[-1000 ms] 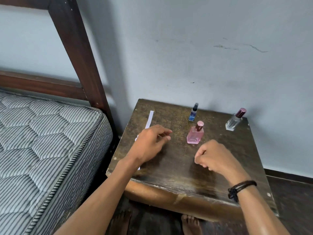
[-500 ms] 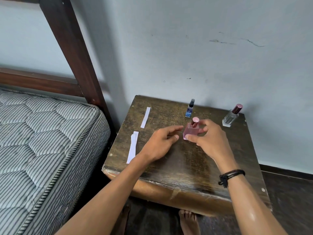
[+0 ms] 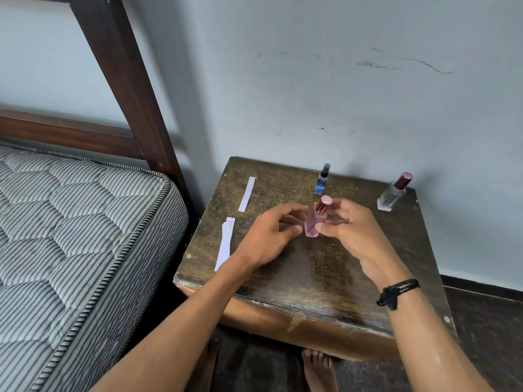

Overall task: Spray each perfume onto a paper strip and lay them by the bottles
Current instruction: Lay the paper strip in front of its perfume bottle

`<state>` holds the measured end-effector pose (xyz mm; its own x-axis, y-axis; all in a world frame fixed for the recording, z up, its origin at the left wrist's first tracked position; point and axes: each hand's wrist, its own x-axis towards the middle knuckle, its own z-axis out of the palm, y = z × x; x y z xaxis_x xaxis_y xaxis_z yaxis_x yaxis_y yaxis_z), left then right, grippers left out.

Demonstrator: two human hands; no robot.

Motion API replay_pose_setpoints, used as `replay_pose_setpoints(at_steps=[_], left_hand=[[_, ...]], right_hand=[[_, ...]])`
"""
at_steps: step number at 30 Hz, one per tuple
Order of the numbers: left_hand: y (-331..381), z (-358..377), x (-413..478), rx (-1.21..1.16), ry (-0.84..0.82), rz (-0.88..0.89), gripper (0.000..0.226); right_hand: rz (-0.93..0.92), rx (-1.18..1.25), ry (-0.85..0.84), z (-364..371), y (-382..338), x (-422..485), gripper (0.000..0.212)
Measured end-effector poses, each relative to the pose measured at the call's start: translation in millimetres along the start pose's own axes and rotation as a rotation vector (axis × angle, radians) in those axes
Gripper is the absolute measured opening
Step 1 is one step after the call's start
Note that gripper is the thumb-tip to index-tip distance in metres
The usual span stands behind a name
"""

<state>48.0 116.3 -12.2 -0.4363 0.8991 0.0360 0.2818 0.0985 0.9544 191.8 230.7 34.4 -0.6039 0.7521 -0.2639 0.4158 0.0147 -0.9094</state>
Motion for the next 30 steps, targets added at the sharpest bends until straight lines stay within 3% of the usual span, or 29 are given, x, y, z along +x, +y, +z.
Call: replay_pose_setpoints(at_steps=[10, 23, 30], left_hand=[[-5, 2, 3, 0.022, 0.023, -0.036, 0.034], [-9, 1, 6, 0.073, 0.168, -0.029, 0.036], [-2, -10, 11, 0.043, 0.226, -0.011, 0.033]], right_hand=[[-0.007, -0.01, -0.155, 0, 11, 7, 0.047], [-0.073, 0.059, -0.017, 17, 9, 8, 0.037], [-0.166, -0.055, 0.021, 35, 8, 13, 0.029]])
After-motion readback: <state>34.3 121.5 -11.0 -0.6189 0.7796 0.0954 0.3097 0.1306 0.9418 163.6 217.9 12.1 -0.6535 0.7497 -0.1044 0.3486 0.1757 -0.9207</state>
